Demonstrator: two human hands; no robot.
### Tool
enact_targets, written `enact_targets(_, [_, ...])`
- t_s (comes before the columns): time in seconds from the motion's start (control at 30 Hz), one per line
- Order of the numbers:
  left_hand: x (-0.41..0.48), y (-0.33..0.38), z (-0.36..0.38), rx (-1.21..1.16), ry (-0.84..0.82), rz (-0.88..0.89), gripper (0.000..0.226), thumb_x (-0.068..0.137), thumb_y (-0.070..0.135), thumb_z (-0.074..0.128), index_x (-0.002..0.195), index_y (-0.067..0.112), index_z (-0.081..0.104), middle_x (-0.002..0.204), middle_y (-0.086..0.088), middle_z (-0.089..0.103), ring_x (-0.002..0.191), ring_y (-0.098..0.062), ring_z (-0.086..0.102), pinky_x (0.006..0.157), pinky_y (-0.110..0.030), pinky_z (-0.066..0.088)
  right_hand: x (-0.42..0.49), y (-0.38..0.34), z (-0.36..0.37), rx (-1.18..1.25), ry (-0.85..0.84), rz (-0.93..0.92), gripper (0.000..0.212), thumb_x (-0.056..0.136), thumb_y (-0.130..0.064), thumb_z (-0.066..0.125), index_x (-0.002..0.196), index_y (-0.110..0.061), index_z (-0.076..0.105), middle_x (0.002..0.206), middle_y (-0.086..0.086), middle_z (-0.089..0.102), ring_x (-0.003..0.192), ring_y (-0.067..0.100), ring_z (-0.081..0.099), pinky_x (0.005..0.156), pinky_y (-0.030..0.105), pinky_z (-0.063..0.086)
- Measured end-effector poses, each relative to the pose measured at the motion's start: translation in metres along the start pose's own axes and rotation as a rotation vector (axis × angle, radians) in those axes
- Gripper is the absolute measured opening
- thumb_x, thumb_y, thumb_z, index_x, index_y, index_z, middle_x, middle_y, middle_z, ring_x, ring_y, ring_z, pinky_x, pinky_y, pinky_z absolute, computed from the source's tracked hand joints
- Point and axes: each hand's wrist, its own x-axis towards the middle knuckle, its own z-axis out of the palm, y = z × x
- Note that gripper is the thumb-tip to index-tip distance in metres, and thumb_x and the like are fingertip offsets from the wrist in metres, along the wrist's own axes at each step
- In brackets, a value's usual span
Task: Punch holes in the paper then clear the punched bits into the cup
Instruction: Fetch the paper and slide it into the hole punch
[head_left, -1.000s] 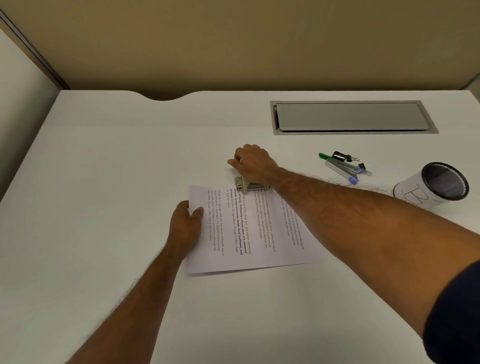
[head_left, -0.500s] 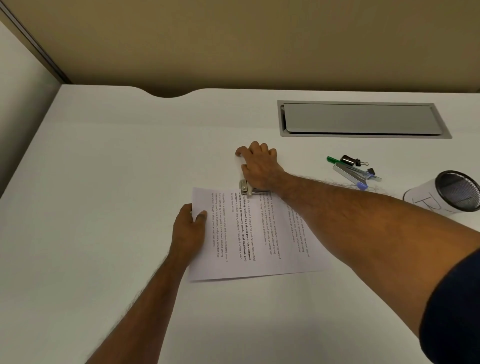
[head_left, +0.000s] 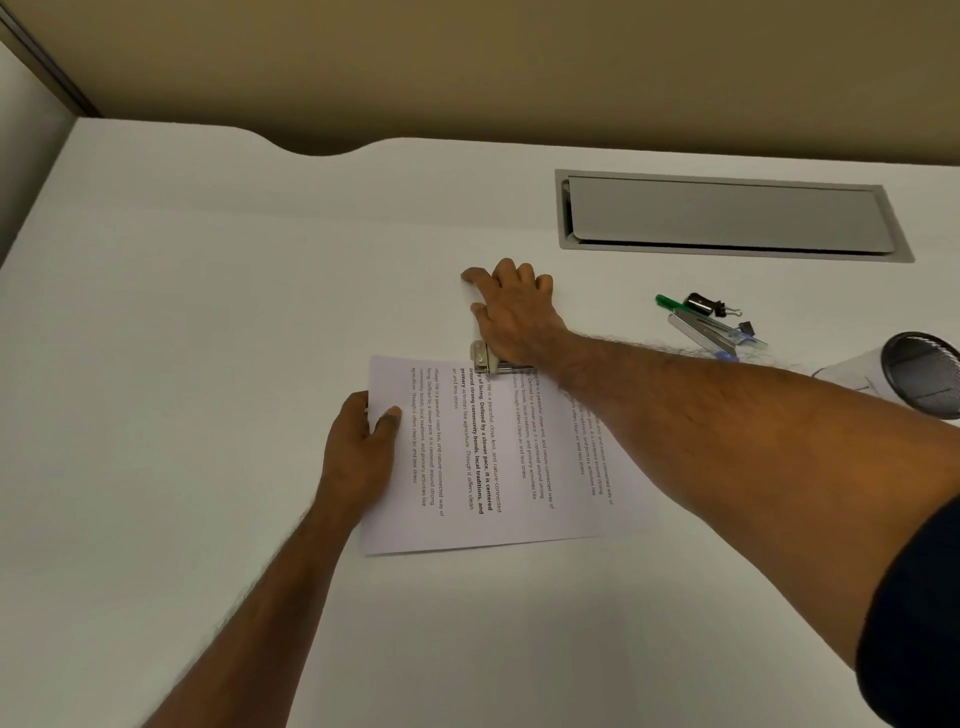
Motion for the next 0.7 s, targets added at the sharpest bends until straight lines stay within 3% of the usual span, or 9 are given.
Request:
enact_targets(0.17, [-0.001,0.002,0.0,-0.021,-0.007,-0.002,0.013,0.099,0.022,0.052,0.11,0.017,0.053,0.109,-0.005,0.067,0.095,-0.025,0.067,0.08,-0.039,0.055,0.0,0.0,-0.001,-0.008,-0.009,0.008,0.046,0.094,-0.037,0.043,0.138,-0.028,0.038,0.115,0.008,0.049,0.1,0.028,0.046,0.083,0.044,0.035])
enact_targets(0.3, [-0.002,0.004,0.001,-0.018,-0.001,-0.002,0.014,0.099,0.022,0.052,0.111,0.016,0.054,0.11,-0.006,0.067,0.094,-0.023,0.067,0.078,-0.035,0.053,-0.002,0.0,-0.004,0.025,-0.043,0.013,0.049,0.095,-0.044,0.039,0.141,-0.03,0.035,0.12,0.009,0.048,0.104,0.028,0.045,0.087,0.044,0.034])
enact_targets(0.53, [-0.004,0.007,0.003,-0.008,0.02,-0.006,0.024,0.099,0.021,0.052,0.12,0.011,0.054,0.113,-0.008,0.065,0.094,-0.023,0.064,0.075,-0.031,0.05,0.007,-0.002,-0.025,0.119,-0.276,0.098,0.065,0.085,-0.07,0.037,0.14,-0.035,0.034,0.131,0.008,0.043,0.119,0.029,0.04,0.1,0.048,0.028])
enact_targets(0.7, [-0.001,0.008,0.002,0.013,0.011,-0.009,0.029,0.099,0.023,0.051,0.124,0.009,0.052,0.116,-0.008,0.064,0.095,-0.023,0.065,0.077,-0.035,0.053,-0.004,-0.003,-0.044,0.154,-0.191,0.135,0.075,0.082,-0.079,0.03,0.134,-0.027,0.045,0.131,0.01,0.051,0.122,0.029,0.046,0.101,0.049,0.03])
